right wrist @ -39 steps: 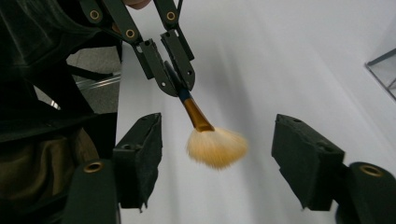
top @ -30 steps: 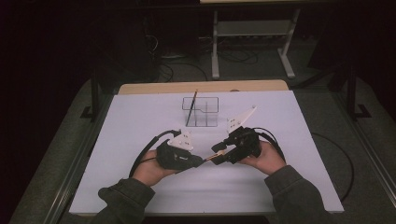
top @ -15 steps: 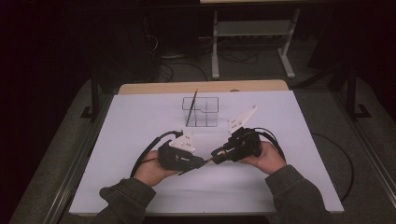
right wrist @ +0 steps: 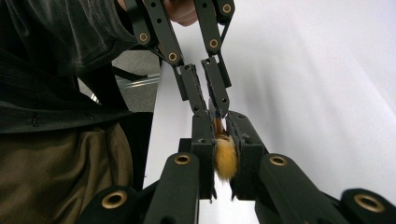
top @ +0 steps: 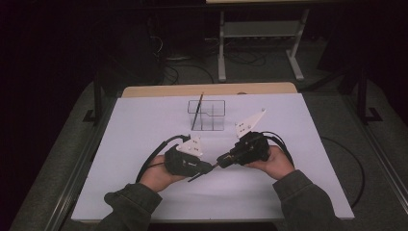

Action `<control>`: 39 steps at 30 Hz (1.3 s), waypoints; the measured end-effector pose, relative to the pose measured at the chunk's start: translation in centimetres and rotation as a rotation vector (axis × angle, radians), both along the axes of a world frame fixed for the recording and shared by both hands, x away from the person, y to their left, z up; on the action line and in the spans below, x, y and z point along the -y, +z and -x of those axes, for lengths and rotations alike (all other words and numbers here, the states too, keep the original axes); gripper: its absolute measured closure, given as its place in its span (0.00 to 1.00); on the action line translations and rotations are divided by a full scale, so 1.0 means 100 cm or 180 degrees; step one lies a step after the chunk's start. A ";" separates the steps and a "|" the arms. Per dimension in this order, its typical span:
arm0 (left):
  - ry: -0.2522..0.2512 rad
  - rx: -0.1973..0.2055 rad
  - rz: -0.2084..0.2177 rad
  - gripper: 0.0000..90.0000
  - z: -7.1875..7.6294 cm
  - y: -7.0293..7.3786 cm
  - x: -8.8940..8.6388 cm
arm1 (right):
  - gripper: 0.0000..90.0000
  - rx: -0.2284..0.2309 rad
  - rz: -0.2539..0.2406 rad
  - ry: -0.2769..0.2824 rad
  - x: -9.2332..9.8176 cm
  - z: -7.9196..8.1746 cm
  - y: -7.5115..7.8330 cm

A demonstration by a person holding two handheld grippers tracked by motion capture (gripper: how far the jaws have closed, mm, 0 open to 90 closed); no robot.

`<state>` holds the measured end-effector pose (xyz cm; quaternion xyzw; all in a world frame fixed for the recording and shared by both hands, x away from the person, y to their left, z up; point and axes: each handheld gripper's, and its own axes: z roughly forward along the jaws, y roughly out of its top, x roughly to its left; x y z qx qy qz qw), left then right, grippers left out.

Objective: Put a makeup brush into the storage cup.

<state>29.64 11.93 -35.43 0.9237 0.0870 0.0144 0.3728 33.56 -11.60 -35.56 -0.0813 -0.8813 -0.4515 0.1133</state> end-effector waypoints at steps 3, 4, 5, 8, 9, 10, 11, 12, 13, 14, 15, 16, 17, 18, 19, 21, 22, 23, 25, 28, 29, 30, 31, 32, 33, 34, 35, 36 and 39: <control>-0.0011 -0.0019 -0.0012 0.91 -0.001 0.000 0.001 | 0.91 0.0047 0.0004 0.0001 0.000 0.001 0.002; 0.0000 -0.0030 -0.0045 0.88 -0.001 0.000 0.002 | 0.91 0.0056 0.0014 -0.0002 0.000 0.001 0.003; 0.0002 -0.0038 -0.0059 0.85 -0.001 -0.001 0.002 | 0.91 0.0066 0.0033 -0.0012 0.001 0.001 0.004; -0.0005 -0.0078 -0.0088 0.83 -0.001 -0.002 0.002 | 0.91 0.0097 0.0049 -0.0019 0.002 0.001 0.007; 0.0004 -0.0089 -0.0102 0.83 -0.001 -0.003 0.002 | 0.91 0.0100 0.0066 -0.0019 0.002 0.002 0.008; 0.0006 -0.0078 -0.0107 0.83 -0.001 -0.003 0.002 | 0.91 0.0113 0.0081 -0.0001 0.002 0.002 0.009; 0.0000 -0.0083 -0.0114 0.83 -0.001 -0.003 0.002 | 0.91 0.0121 0.0114 0.0001 0.002 0.002 0.011; 0.0004 -0.0096 -0.0121 0.83 -0.001 -0.004 0.002 | 0.91 0.0168 0.0141 0.0009 0.001 0.002 0.012; 0.0005 -0.0103 -0.0140 0.84 -0.001 -0.004 0.001 | 0.91 0.0183 0.0172 0.0021 0.001 0.002 0.013; -0.0014 -0.0105 -0.0162 0.84 -0.002 -0.004 0.001 | 0.91 0.0171 0.0197 0.0032 0.000 0.003 0.016; -0.0007 -0.0121 -0.0161 0.84 -0.002 -0.004 0.001 | 0.91 0.0195 0.0196 0.0040 0.000 0.003 0.017; -0.0011 -0.0118 -0.0165 0.85 -0.001 -0.004 0.002 | 0.91 0.0175 0.0232 0.0034 0.000 0.004 0.018; -0.0021 -0.0118 -0.0164 0.85 -0.001 -0.004 0.002 | 0.91 0.0219 0.0231 0.0053 -0.001 0.004 0.019; -0.0019 -0.0114 -0.0167 0.86 -0.001 -0.004 0.002 | 0.91 0.0217 0.0231 0.0060 -0.002 0.004 0.020; -0.0017 -0.0105 -0.0172 0.87 -0.001 -0.005 0.003 | 0.91 0.0227 0.0239 0.0068 -0.002 0.004 0.020; -0.0027 -0.0110 -0.0193 0.89 -0.002 -0.006 0.003 | 0.91 0.0238 0.0226 0.0068 -0.003 0.005 0.022; -0.0045 -0.0109 -0.0201 0.90 -0.002 -0.006 0.004 | 0.91 0.0242 0.0220 0.0078 -0.003 0.005 0.022; -0.0056 -0.0102 -0.0197 0.92 -0.001 -0.006 0.004 | 0.91 0.0249 0.0203 0.0081 -0.003 0.005 0.023; -0.0064 -0.0099 -0.0196 0.92 -0.001 -0.007 0.005 | 0.91 0.0256 0.0194 0.0078 -0.003 0.006 0.023; -0.0059 -0.0104 -0.0135 0.93 -0.001 -0.008 0.005 | 0.90 0.0258 0.0158 0.0067 -0.002 0.006 0.024; -0.0053 -0.0117 -0.0095 0.93 -0.001 -0.008 0.004 | 0.88 0.0258 0.0141 0.0035 -0.001 0.006 0.024; -0.0030 -0.0125 -0.0050 0.93 -0.001 -0.008 0.004 | 0.86 0.0257 0.0103 0.0001 0.000 0.006 0.024; -0.0007 -0.0118 -0.0016 0.93 -0.001 -0.009 0.003 | 0.81 0.0259 0.0073 -0.0035 0.001 0.006 0.024; 0.0008 -0.0117 0.0006 0.93 -0.001 -0.010 0.003 | 0.75 0.0263 0.0040 -0.0090 0.002 0.006 0.024; 0.0026 -0.0140 0.0045 0.93 0.000 -0.011 0.002 | 0.73 0.0243 0.0003 -0.0139 0.004 0.006 0.024; 0.0040 -0.0147 0.0073 0.93 0.000 -0.012 0.002 | 0.71 0.0203 -0.0049 -0.0149 0.005 0.005 0.023; 0.0050 -0.0133 0.0096 0.93 0.000 -0.012 0.001 | 0.69 0.0208 -0.0081 -0.0188 0.007 0.005 0.023; 0.0067 -0.0139 0.0125 0.93 0.000 -0.013 0.000 | 0.68 0.0174 -0.0114 -0.0210 0.008 0.005 0.022; 0.0107 -0.0161 0.0197 0.93 -0.001 -0.013 -0.001 | 0.66 0.0169 -0.0154 -0.0243 0.010 0.004 0.019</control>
